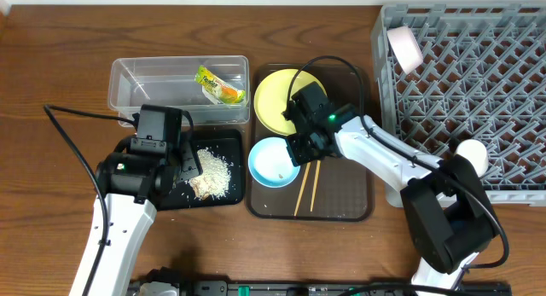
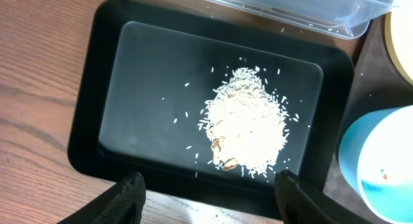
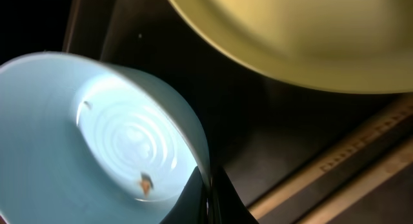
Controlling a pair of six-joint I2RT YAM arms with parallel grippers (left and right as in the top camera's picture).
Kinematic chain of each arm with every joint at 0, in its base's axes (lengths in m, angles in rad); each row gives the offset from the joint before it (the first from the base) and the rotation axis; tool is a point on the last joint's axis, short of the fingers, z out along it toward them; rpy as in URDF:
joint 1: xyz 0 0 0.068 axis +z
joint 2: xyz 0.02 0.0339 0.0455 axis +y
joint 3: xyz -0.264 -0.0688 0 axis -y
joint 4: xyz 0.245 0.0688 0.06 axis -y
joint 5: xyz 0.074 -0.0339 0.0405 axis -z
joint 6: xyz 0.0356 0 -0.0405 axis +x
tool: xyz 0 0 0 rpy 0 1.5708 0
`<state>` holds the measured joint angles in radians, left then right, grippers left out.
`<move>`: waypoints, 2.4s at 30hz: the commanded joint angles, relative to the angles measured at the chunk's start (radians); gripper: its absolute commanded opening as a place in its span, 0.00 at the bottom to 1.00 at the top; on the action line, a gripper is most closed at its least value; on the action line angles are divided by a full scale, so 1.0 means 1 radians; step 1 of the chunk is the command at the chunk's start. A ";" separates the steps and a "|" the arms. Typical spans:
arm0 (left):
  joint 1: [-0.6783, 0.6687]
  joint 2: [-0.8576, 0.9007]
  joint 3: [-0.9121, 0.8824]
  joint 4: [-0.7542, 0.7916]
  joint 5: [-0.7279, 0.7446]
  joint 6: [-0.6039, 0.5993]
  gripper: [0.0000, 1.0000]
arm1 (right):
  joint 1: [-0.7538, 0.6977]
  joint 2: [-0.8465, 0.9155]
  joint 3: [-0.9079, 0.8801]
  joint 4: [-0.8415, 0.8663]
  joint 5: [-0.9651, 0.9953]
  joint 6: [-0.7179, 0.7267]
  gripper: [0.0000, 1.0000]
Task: Sort waste into correct bins and load items into the dishwasher rack
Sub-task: 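Lift the blue bowl and carry it into the dish rack, then lower the blue bowl into the rack's back row and open right gripper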
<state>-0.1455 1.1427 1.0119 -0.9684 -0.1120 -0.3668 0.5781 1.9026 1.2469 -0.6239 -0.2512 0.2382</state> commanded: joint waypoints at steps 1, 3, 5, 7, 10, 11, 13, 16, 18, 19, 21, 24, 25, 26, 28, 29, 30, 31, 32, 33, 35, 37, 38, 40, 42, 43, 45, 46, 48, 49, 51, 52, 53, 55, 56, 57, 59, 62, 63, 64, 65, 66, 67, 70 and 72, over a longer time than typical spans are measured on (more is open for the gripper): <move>0.005 0.002 0.007 -0.003 -0.016 -0.010 0.67 | -0.043 -0.056 0.016 0.000 0.040 0.007 0.01; 0.005 0.002 0.007 -0.003 -0.016 -0.010 0.67 | -0.075 -0.098 0.021 0.000 0.071 -0.015 0.01; 0.005 0.002 0.007 -0.003 -0.016 -0.010 0.67 | -0.114 -0.153 0.028 0.000 0.111 -0.039 0.01; 0.005 0.002 0.007 -0.002 -0.016 -0.010 0.67 | -0.158 -0.217 0.034 0.007 0.163 -0.060 0.01; 0.005 0.002 0.007 0.006 -0.016 -0.010 0.67 | -0.237 -0.311 0.037 0.044 0.270 -0.108 0.01; 0.005 0.002 0.006 0.009 -0.016 -0.010 0.67 | -0.271 -0.341 0.037 0.074 0.326 -0.148 0.01; 0.005 0.002 0.006 0.014 -0.015 -0.010 0.67 | -0.318 -0.379 0.037 0.128 0.434 -0.215 0.01; 0.005 0.002 0.007 0.024 -0.012 -0.010 0.67 | -0.390 -0.410 0.037 0.265 0.614 -0.344 0.01; 0.005 0.002 0.007 0.028 -0.012 -0.010 0.67 | -0.431 -0.411 0.037 0.378 0.700 -0.460 0.01; 0.005 0.002 0.007 0.029 -0.012 -0.010 0.67 | -0.459 -0.403 0.036 0.455 0.732 -0.563 0.01; 0.005 0.002 0.007 0.031 -0.012 -0.010 0.67 | -0.494 -0.389 0.036 0.558 0.778 -0.663 0.01; 0.005 0.002 0.007 0.031 -0.012 -0.010 0.67 | -0.538 -0.351 0.036 0.716 0.876 -0.787 0.01; 0.005 0.002 0.007 0.031 -0.012 -0.010 0.67 | -0.553 -0.332 0.036 0.775 0.912 -0.819 0.01; 0.005 0.002 0.007 0.031 -0.012 -0.010 0.67 | -0.566 -0.311 0.036 0.833 0.946 -0.844 0.01; 0.005 0.002 0.007 0.031 -0.012 -0.010 0.67 | -0.589 -0.269 0.036 0.932 0.989 -0.885 0.01; 0.005 0.002 0.007 0.031 -0.012 -0.010 0.67 | -0.603 -0.240 0.036 0.987 1.004 -0.905 0.01; 0.005 0.002 0.007 0.031 -0.012 -0.010 0.68 | -0.613 -0.218 0.036 1.025 1.006 -0.919 0.01; 0.005 0.002 0.007 0.031 -0.012 -0.010 0.67 | -0.625 -0.192 0.036 1.062 1.005 -0.934 0.01; 0.005 0.002 0.007 0.031 -0.012 -0.010 0.67 | -0.636 -0.170 0.036 1.091 1.002 -0.936 0.01; 0.005 0.002 0.007 0.031 -0.012 -0.010 0.68 | -0.648 -0.144 0.036 1.123 0.996 -0.936 0.01; 0.005 0.002 0.007 0.031 -0.012 -0.010 0.67 | -0.672 -0.094 0.036 1.155 0.949 -0.935 0.01; 0.005 0.002 0.007 0.031 -0.012 -0.010 0.67 | -0.694 -0.048 0.036 1.161 0.883 -0.935 0.01; 0.005 0.002 0.007 0.031 -0.012 -0.010 0.67 | -0.698 -0.039 0.036 1.163 0.871 -0.935 0.01; 0.005 0.002 0.007 0.031 -0.012 -0.010 0.68 | -0.706 -0.005 0.036 1.178 0.864 -0.935 0.01; 0.005 0.002 0.007 0.031 -0.012 -0.010 0.67 | -0.713 0.027 0.036 1.194 0.863 -0.935 0.01; 0.005 0.002 0.007 0.031 -0.012 -0.010 0.67 | -0.715 0.041 0.036 1.201 0.863 -0.936 0.01; 0.005 0.002 0.007 0.031 -0.012 -0.010 0.68 | -0.715 0.069 0.036 1.213 0.864 -0.949 0.01; 0.005 0.002 0.007 0.031 -0.012 -0.010 0.68 | -0.715 0.080 0.036 1.219 0.864 -0.961 0.01; 0.005 0.002 0.006 0.031 -0.012 -0.010 0.67 | -0.715 0.101 0.036 1.229 0.866 -0.973 0.01; 0.005 0.002 0.007 0.031 -0.012 -0.010 0.68 | -0.715 0.110 0.036 1.233 0.871 -0.973 0.01; 0.005 0.002 0.007 0.031 -0.012 -0.010 0.67 | -0.712 0.122 0.036 1.236 0.892 -0.973 0.01; 0.005 0.002 0.007 0.031 -0.012 -0.010 0.67 | -0.711 0.124 0.036 1.243 0.908 -0.972 0.01; 0.005 0.002 0.007 0.031 -0.012 -0.010 0.67 | -0.709 0.127 0.036 1.253 0.925 -0.973 0.01; 0.005 0.002 0.007 0.031 -0.012 -0.010 0.67 | -0.708 0.131 0.036 1.264 0.927 -0.972 0.01; 0.005 0.002 0.007 0.031 -0.012 -0.010 0.67 | -0.705 0.131 0.036 1.264 0.927 -0.972 0.01; 0.005 0.002 0.007 0.031 -0.012 -0.010 0.68 | -0.703 0.131 0.036 1.264 0.927 -0.972 0.01; 0.005 0.002 0.007 0.031 -0.012 -0.010 0.68 | -0.697 0.132 0.036 1.263 0.929 -0.972 0.01; 0.005 0.002 0.007 0.031 -0.012 -0.010 0.68 | -0.687 0.134 0.036 1.262 0.950 -0.972 0.01; 0.005 0.002 0.007 0.031 -0.011 -0.010 0.68 | -0.682 0.135 0.036 1.262 0.969 -0.973 0.01; 0.005 0.002 0.007 0.031 -0.011 -0.010 0.67 | -0.678 0.138 0.036 1.264 0.990 -0.973 0.01; 0.005 0.002 0.007 0.031 -0.011 -0.010 0.67 | -0.676 0.141 0.036 1.264 1.006 -0.973 0.01; 0.005 0.002 0.007 0.031 -0.011 -0.010 0.67 | -0.675 0.144 0.036 1.264 1.011 -0.973 0.01; 0.005 0.002 0.007 0.031 -0.011 -0.010 0.68 | -0.675 0.146 0.036 1.262 1.014 -0.972 0.01; 0.005 0.002 0.007 0.031 -0.011 -0.010 0.67 | -0.670 0.153 0.036 1.260 1.014 -0.971 0.01; 0.005 0.002 0.007 0.031 -0.011 -0.010 0.68 | -0.665 0.157 0.036 1.263 1.014 -0.971 0.01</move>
<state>-0.1455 1.1435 1.0103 -0.9352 -0.1116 -0.3672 -0.1013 2.0399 1.2778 0.6323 0.7372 -0.7277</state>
